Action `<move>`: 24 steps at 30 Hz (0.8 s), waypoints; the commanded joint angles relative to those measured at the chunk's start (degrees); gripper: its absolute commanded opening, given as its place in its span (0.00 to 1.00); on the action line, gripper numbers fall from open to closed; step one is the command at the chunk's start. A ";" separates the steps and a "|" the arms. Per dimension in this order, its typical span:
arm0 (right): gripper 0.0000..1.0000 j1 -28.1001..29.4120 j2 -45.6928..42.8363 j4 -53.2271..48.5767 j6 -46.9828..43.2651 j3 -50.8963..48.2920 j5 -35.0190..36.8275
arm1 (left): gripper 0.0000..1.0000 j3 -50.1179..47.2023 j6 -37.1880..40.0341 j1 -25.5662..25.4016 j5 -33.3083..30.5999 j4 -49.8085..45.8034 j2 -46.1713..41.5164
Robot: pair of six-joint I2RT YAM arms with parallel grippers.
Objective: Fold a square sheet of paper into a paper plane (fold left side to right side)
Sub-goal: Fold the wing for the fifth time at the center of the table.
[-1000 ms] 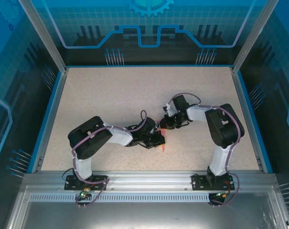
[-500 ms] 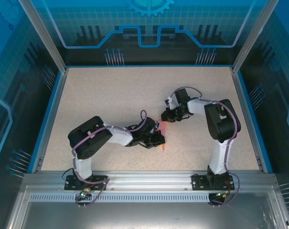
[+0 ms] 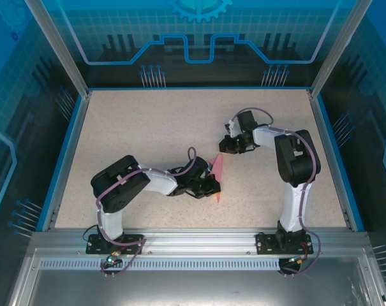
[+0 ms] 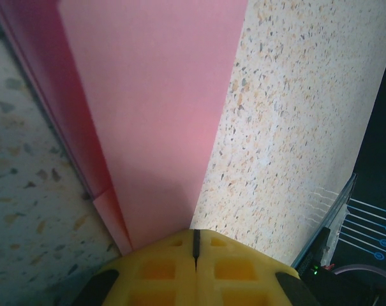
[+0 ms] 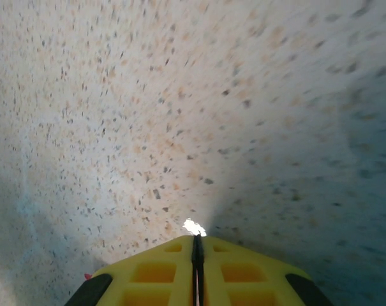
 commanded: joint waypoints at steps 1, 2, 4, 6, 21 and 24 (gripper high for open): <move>0.11 -0.86 -8.17 1.08 -0.34 -2.52 1.54 | 0.00 -2.04 -0.83 -1.04 0.76 -8.80 2.65; 0.12 -0.86 -10.62 1.63 0.16 -4.49 1.64 | 0.00 -2.08 -0.82 -1.10 0.64 -8.85 2.50; 0.12 -0.67 -14.58 2.87 1.32 -8.48 0.64 | 0.00 -2.09 -0.76 -1.04 0.51 -8.72 2.39; 0.12 -0.01 -17.41 4.05 2.43 -12.40 -2.36 | 0.00 -2.12 -0.75 -1.04 0.51 -8.88 2.30; 0.10 9.28 -17.19 11.86 9.38 -27.27 -8.40 | 0.00 -2.05 -0.49 -1.09 0.07 -9.25 1.53; 0.10 9.37 -14.53 11.98 8.60 -26.50 -7.75 | 0.00 -2.01 -0.40 -1.04 0.08 -9.32 1.56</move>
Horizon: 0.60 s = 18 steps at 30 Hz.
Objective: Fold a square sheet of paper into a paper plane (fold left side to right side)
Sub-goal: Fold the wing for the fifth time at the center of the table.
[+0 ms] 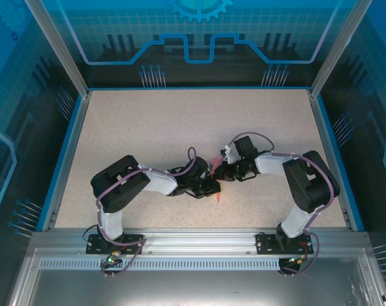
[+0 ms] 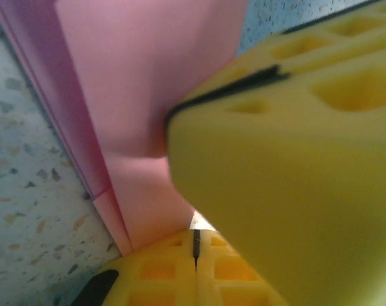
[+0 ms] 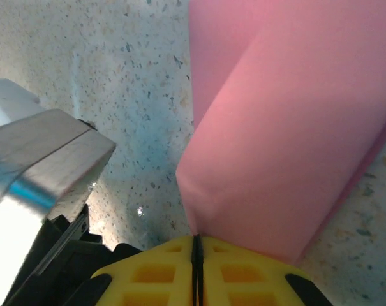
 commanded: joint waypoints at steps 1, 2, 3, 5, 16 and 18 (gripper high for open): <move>0.10 0.53 3.38 1.68 0.01 0.67 0.57 | 0.00 -2.07 -0.47 -1.04 0.19 -9.14 1.48; 0.10 0.57 4.03 1.59 -0.35 1.10 0.82 | 0.00 -2.14 -0.50 -1.04 0.20 -9.13 1.44; 0.10 0.56 4.53 1.44 -0.95 1.72 1.25 | 0.00 -2.07 -0.35 -1.04 0.13 -9.13 1.44; 0.10 0.50 5.48 0.91 -2.09 2.85 2.25 | 0.00 -2.19 -0.37 -1.05 0.18 -9.09 1.35; 0.10 -1.80 9.62 -2.03 -6.34 9.47 4.40 | 0.00 -2.78 -0.43 -1.04 0.34 -8.93 1.27; 0.10 -2.12 9.62 -2.12 -6.49 10.21 3.72 | 0.00 -2.77 -0.44 -1.04 0.29 -8.76 1.38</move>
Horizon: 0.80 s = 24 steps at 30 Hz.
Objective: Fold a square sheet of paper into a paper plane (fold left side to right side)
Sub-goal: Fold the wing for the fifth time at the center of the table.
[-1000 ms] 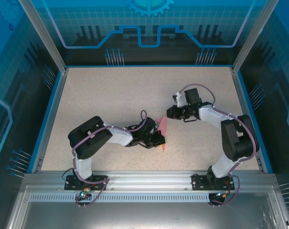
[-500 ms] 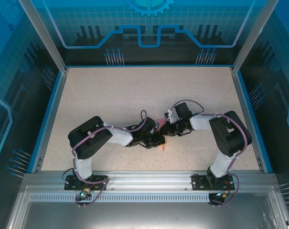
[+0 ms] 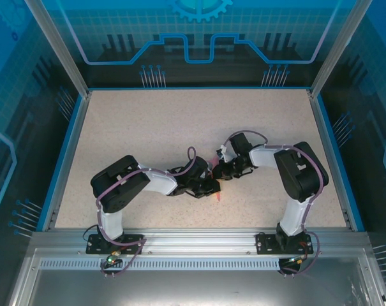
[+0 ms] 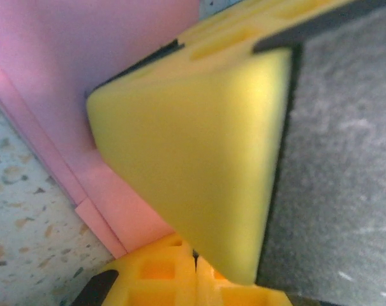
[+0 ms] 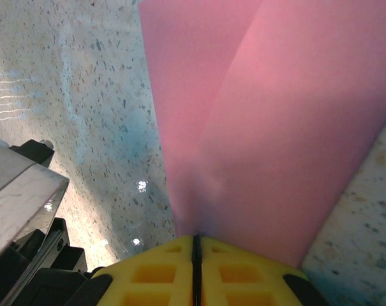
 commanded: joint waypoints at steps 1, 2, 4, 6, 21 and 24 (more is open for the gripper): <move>0.10 -2.04 2.33 4.88 -2.58 3.14 5.19 | 0.00 -2.82 -0.50 -1.04 0.98 -8.77 1.46; 0.10 -2.17 2.34 4.73 -2.74 3.39 5.05 | 0.00 -2.77 -0.52 -1.05 0.99 -8.81 1.44; 0.10 -2.57 2.43 4.40 -2.91 4.23 4.88 | 0.00 -2.75 -0.54 -1.04 1.07 -8.78 1.55; 0.10 -2.85 2.70 4.05 -2.94 4.86 4.86 | 0.00 -2.82 -0.54 -1.04 0.99 -8.73 1.55; 0.10 -2.68 6.22 -2.22 -4.00 8.54 9.52 | 0.00 -2.36 0.42 -1.04 1.50 -7.83 0.26; 0.10 -2.55 6.94 -5.11 -3.87 9.86 11.67 | 0.05 -2.07 1.86 -1.06 1.34 -8.23 -1.95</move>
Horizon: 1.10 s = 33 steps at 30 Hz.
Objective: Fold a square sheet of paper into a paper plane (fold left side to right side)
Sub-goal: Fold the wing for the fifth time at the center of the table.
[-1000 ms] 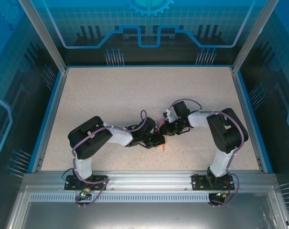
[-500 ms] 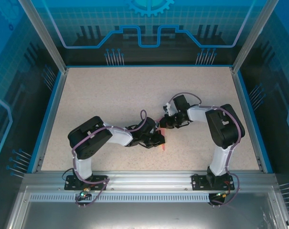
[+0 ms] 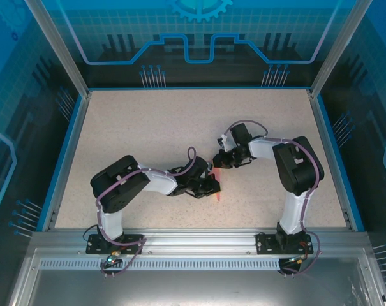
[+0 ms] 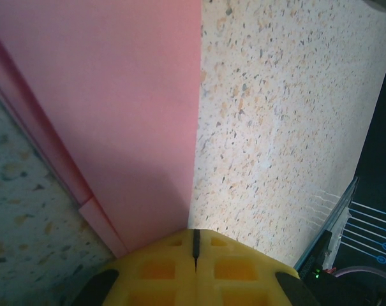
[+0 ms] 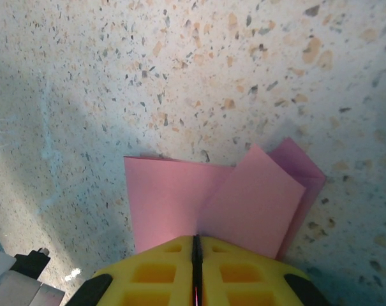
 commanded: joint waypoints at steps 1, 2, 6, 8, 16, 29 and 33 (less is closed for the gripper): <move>0.10 0.11 2.62 -4.45 -1.15 1.74 6.87 | 0.06 -1.92 2.25 -1.07 1.26 -8.03 -2.70; 0.10 0.21 2.62 -4.73 -1.15 1.87 7.18 | 0.08 -1.73 2.87 -1.04 1.12 -8.39 -3.88; 0.10 0.62 2.92 -4.79 -1.16 1.98 7.06 | 0.14 -0.28 5.96 -1.04 0.21 -11.42 -9.18; 0.10 0.75 3.16 -4.58 -1.07 1.96 6.80 | 0.16 0.17 6.67 -1.04 0.16 -12.09 -11.11; 0.10 1.22 3.35 -4.53 -0.99 2.06 6.47 | 0.24 4.87 6.52 -1.35 3.39 -14.16 -9.53; 0.10 1.55 3.93 -5.49 -1.60 2.35 7.42 | 0.25 7.36 5.40 -1.83 5.74 -13.86 -2.73; 0.10 1.66 4.19 -5.78 -1.68 2.50 7.78 | 0.25 7.18 5.84 -1.83 5.03 -15.96 -2.17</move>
